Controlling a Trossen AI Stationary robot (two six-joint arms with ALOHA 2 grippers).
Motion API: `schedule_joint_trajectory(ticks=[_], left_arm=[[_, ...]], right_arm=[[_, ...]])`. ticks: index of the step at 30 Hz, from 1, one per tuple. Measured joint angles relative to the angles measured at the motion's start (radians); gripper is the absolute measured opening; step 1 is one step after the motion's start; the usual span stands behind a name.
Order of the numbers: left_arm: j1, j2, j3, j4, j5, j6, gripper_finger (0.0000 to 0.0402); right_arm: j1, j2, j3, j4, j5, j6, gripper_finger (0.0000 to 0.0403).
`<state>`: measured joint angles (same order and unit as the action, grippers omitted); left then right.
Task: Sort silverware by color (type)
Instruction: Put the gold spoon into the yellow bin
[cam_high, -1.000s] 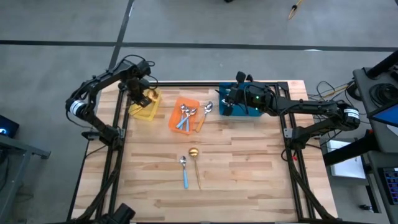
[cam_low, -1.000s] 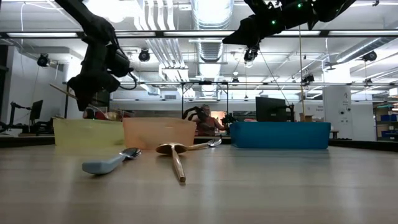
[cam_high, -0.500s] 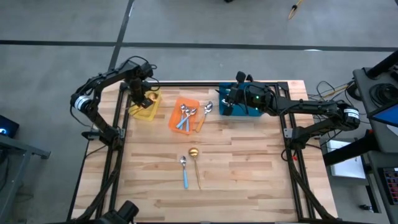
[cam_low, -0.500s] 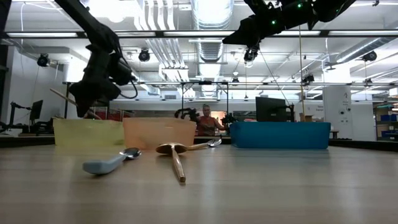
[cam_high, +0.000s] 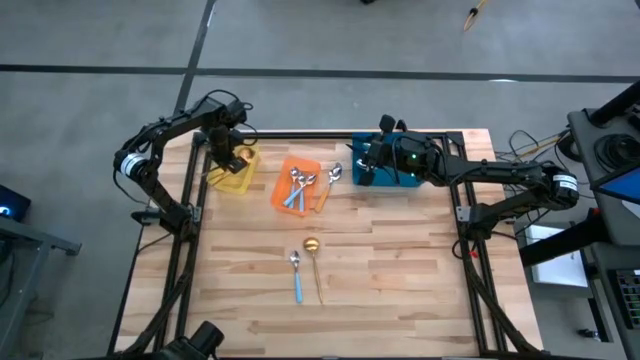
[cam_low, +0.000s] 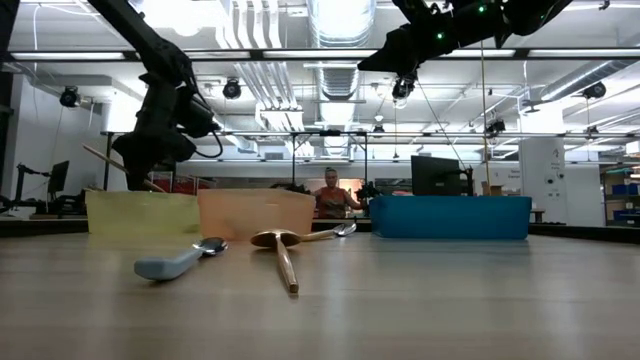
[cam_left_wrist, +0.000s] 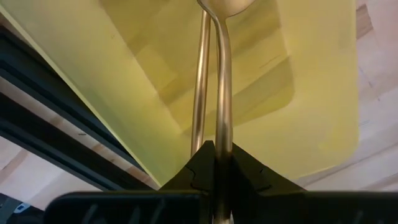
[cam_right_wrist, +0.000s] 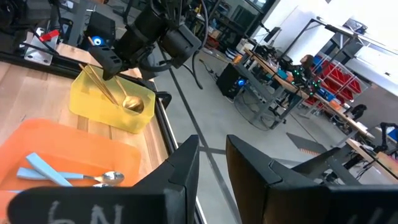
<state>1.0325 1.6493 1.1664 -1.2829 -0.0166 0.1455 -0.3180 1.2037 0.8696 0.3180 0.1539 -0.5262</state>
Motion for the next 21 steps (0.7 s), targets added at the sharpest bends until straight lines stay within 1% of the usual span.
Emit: schedule_joint_trajectory(ticks=[21], left_arm=[[0.0,0.0,-0.004,0.032,0.0,-0.028,0.0008]], right_arm=[[0.0,0.0,0.0,0.0,0.0,-0.001,0.0073]])
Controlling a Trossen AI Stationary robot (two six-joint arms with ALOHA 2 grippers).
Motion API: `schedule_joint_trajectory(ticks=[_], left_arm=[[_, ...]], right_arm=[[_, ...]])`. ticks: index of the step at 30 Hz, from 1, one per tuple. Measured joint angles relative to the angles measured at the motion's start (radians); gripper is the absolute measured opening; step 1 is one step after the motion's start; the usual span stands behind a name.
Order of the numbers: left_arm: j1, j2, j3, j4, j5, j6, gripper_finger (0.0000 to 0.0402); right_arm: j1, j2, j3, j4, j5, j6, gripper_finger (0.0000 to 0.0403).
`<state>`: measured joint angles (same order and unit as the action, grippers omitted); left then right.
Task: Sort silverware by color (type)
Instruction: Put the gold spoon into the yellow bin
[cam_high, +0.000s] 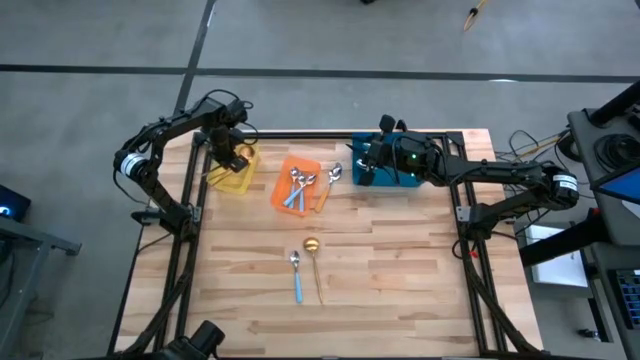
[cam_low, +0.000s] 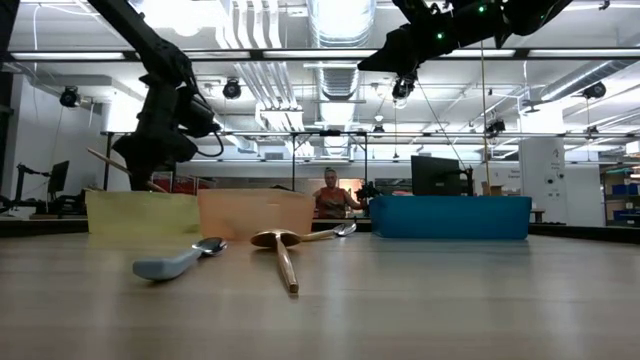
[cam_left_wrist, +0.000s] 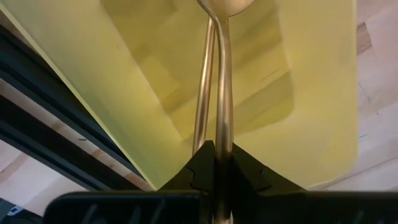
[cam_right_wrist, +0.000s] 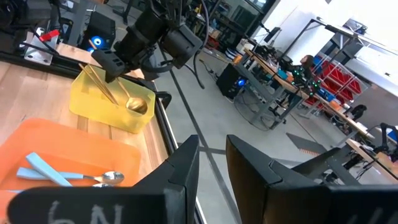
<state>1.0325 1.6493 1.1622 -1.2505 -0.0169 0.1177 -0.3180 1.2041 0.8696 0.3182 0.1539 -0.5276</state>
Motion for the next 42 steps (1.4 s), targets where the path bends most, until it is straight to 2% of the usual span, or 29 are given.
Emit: schedule_joint_trajectory(ticks=[42], left_arm=[[0.0,0.0,-0.039,0.104,0.001,-0.079,0.0008]], right_arm=[[0.0,0.0,0.0,0.0,0.0,-0.005,0.0073]])
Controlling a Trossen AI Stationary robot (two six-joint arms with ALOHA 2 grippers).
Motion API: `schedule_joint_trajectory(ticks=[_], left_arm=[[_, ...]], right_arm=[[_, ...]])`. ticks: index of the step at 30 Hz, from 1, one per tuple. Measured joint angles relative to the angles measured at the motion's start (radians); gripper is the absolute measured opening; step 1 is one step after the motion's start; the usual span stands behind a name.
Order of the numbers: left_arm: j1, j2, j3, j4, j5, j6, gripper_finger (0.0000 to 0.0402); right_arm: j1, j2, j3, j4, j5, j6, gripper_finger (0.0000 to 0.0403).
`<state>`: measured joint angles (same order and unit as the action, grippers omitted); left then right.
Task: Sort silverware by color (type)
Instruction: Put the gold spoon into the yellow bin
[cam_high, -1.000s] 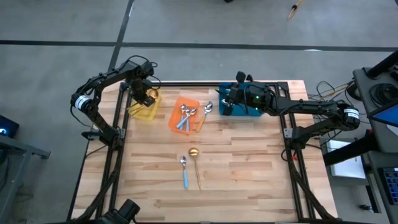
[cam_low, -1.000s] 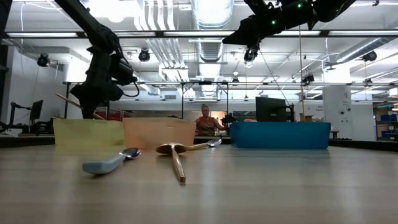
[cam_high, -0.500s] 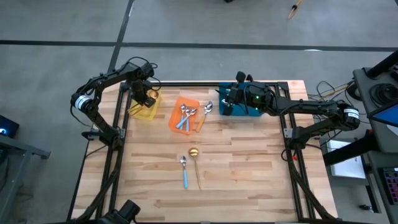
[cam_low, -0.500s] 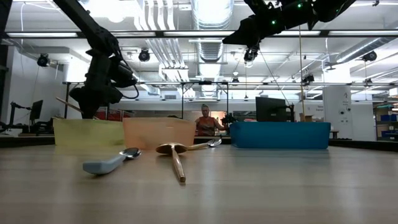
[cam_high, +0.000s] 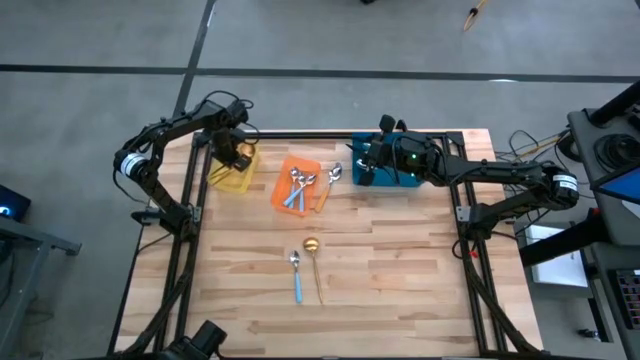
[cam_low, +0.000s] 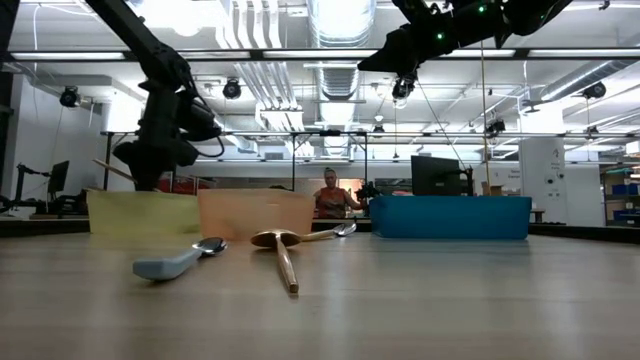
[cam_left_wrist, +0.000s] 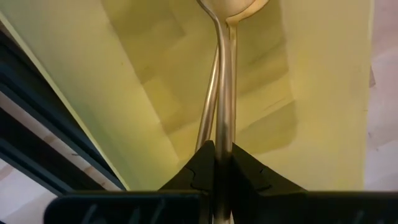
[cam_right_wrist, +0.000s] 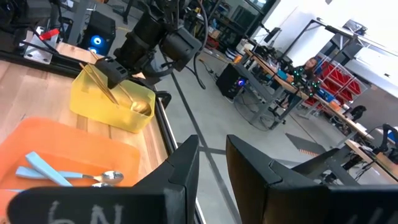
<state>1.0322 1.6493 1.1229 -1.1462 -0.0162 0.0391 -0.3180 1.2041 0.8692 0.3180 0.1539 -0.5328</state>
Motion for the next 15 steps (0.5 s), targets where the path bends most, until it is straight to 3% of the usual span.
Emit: schedule_joint_trajectory(ticks=[15], left_arm=[[0.0,0.0,0.0,0.074,0.0,0.001,0.0008]], right_arm=[[0.0,0.0,0.0,0.0,0.0,0.0,0.0073]])
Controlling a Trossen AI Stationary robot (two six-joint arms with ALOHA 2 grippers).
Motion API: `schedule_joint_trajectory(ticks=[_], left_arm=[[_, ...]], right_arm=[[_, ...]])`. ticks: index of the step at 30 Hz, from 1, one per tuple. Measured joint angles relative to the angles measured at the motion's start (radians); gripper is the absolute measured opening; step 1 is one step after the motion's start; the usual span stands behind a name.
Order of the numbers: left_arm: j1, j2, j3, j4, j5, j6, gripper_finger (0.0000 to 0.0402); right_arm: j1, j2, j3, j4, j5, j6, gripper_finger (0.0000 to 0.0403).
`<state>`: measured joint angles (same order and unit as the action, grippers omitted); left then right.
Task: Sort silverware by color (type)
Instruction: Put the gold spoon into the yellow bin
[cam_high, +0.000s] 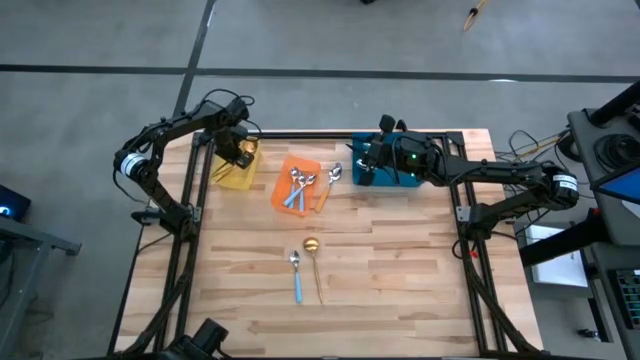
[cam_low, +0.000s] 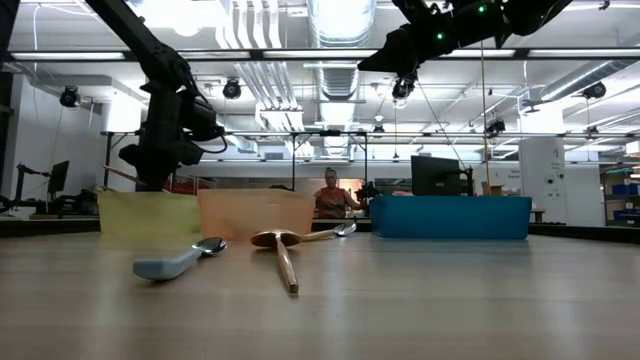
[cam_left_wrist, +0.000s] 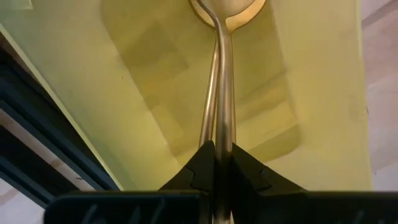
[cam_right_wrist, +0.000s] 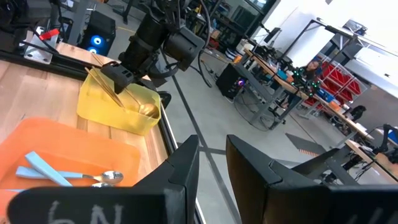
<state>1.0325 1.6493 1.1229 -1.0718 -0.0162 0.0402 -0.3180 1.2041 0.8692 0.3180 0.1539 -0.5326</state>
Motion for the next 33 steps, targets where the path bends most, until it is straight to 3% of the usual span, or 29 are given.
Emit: schedule_joint_trajectory(ticks=[33], left_arm=[[0.0,0.0,0.0,0.029,0.0,0.002,0.0008]], right_arm=[[0.0,0.0,0.0,-0.028,0.0,0.024,0.0073]])
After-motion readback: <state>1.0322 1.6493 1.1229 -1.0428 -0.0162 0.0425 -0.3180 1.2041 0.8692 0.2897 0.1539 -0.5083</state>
